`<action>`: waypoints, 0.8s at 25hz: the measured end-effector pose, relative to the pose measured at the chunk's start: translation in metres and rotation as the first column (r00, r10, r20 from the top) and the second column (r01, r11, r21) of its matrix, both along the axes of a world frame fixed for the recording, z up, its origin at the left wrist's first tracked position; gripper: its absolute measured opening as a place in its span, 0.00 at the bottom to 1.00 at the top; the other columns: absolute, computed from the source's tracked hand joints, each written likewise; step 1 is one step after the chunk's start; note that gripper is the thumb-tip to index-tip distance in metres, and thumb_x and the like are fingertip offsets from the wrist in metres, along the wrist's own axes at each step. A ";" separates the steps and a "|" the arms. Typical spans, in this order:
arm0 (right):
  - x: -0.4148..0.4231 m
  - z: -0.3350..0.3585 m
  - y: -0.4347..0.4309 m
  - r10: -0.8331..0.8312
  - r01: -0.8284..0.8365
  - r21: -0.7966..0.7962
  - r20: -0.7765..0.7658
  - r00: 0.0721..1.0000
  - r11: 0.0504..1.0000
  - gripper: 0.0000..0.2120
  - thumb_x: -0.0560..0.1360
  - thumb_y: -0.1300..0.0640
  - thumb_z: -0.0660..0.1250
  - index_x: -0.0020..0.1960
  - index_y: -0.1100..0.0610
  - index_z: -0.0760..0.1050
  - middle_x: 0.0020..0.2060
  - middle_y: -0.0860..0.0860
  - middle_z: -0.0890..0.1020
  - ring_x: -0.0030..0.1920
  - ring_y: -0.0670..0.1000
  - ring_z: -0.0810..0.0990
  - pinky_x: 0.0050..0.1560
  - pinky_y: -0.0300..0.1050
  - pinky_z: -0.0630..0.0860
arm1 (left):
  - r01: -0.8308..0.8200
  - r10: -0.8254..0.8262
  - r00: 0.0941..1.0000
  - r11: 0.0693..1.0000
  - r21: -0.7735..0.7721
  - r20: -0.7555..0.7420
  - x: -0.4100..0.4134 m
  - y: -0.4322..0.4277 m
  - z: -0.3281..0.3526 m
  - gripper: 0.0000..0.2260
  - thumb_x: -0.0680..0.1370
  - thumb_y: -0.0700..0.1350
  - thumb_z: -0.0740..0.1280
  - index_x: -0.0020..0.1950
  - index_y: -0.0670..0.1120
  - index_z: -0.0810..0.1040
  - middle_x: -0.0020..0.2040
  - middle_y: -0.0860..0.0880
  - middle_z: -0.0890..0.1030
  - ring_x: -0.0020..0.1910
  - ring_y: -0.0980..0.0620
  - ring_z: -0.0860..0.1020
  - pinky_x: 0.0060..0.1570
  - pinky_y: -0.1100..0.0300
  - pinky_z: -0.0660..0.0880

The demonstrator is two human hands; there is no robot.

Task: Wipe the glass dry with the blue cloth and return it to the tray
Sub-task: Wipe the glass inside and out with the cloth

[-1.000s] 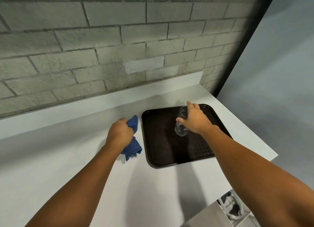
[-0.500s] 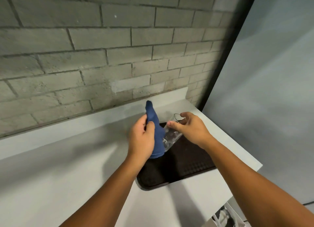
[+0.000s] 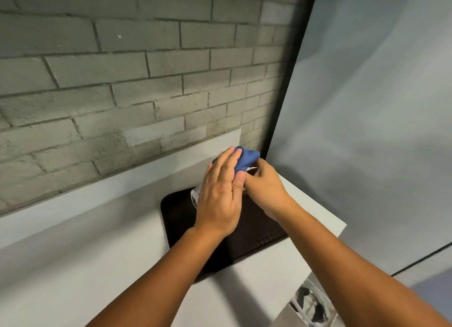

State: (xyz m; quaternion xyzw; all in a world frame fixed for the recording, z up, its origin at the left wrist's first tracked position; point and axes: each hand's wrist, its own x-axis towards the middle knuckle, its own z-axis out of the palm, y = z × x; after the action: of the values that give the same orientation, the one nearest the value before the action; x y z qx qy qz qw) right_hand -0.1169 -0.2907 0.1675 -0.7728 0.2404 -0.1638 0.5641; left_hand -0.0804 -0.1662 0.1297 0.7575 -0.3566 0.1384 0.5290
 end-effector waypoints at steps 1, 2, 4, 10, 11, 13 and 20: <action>-0.003 0.004 0.000 -0.011 0.011 -0.008 0.008 1.000 1.000 0.17 0.79 0.55 0.76 0.65 0.59 0.77 0.44 0.56 0.88 0.40 0.50 0.87 0.49 0.53 0.85 | 0.005 -0.006 1.000 1.000 -0.022 -0.025 0.003 -0.003 0.002 0.26 0.90 0.53 0.55 0.86 0.44 0.72 0.83 0.47 0.75 0.81 0.54 0.71 0.84 0.58 0.64; -0.007 0.009 0.000 -0.019 0.019 -0.028 0.006 1.000 0.999 0.22 0.79 0.52 0.77 0.68 0.59 0.75 0.46 0.59 0.88 0.42 0.52 0.88 0.50 0.52 0.85 | 0.025 -0.026 0.996 1.000 -0.017 -0.081 0.009 -0.005 0.005 0.26 0.90 0.56 0.54 0.85 0.46 0.72 0.81 0.50 0.76 0.77 0.59 0.72 0.79 0.68 0.65; -0.015 0.018 -0.003 -0.005 0.004 -0.074 -0.009 1.000 0.997 0.29 0.78 0.46 0.79 0.72 0.56 0.73 0.54 0.60 0.87 0.47 0.54 0.87 0.52 0.50 0.84 | 0.077 -0.070 0.960 0.997 0.015 -0.270 0.025 -0.005 0.015 0.24 0.91 0.59 0.53 0.82 0.52 0.76 0.74 0.55 0.80 0.70 0.62 0.77 0.68 0.72 0.69; -0.020 0.030 -0.012 0.087 -0.095 -0.093 -0.088 0.992 0.991 0.38 0.74 0.42 0.81 0.75 0.57 0.71 0.59 0.59 0.85 0.59 0.56 0.86 0.62 0.54 0.82 | 0.114 -0.198 0.755 0.978 -0.173 -0.625 0.038 -0.003 0.018 0.14 0.92 0.57 0.57 0.62 0.65 0.83 0.54 0.75 0.87 0.58 0.75 0.82 0.56 0.78 0.74; -0.019 0.030 -0.013 0.068 -0.077 -0.109 -0.089 0.994 0.991 0.37 0.74 0.41 0.81 0.75 0.57 0.71 0.59 0.59 0.85 0.59 0.56 0.86 0.62 0.54 0.82 | 0.161 -0.248 0.764 0.967 -0.197 -0.596 0.029 -0.002 0.015 0.16 0.92 0.59 0.55 0.71 0.64 0.81 0.62 0.75 0.86 0.65 0.75 0.80 0.63 0.77 0.74; -0.018 0.028 -0.017 0.075 -0.087 -0.139 -0.083 0.994 0.986 0.35 0.74 0.40 0.81 0.72 0.56 0.72 0.59 0.57 0.85 0.59 0.55 0.86 0.60 0.53 0.83 | 0.210 -0.290 0.768 0.956 -0.202 -0.571 0.028 -0.001 0.007 0.27 0.90 0.64 0.52 0.83 0.55 0.75 0.75 0.61 0.83 0.76 0.64 0.78 0.72 0.71 0.73; -0.010 0.029 -0.028 0.132 -0.156 -0.195 -0.129 0.983 0.968 0.37 0.71 0.36 0.81 0.72 0.53 0.74 0.56 0.49 0.85 0.57 0.49 0.86 0.62 0.52 0.84 | 0.303 -0.324 0.684 0.941 -0.149 -0.654 0.034 0.008 0.007 0.43 0.79 0.80 0.53 0.88 0.57 0.70 0.85 0.51 0.74 0.81 0.58 0.74 0.84 0.53 0.68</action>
State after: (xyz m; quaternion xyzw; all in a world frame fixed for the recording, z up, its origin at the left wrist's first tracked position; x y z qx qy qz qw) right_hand -0.1273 -0.3190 0.1970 -0.8501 0.1978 -0.1013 0.4775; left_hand -0.0465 -0.1583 0.1367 0.6760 -0.2646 -0.2303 0.6480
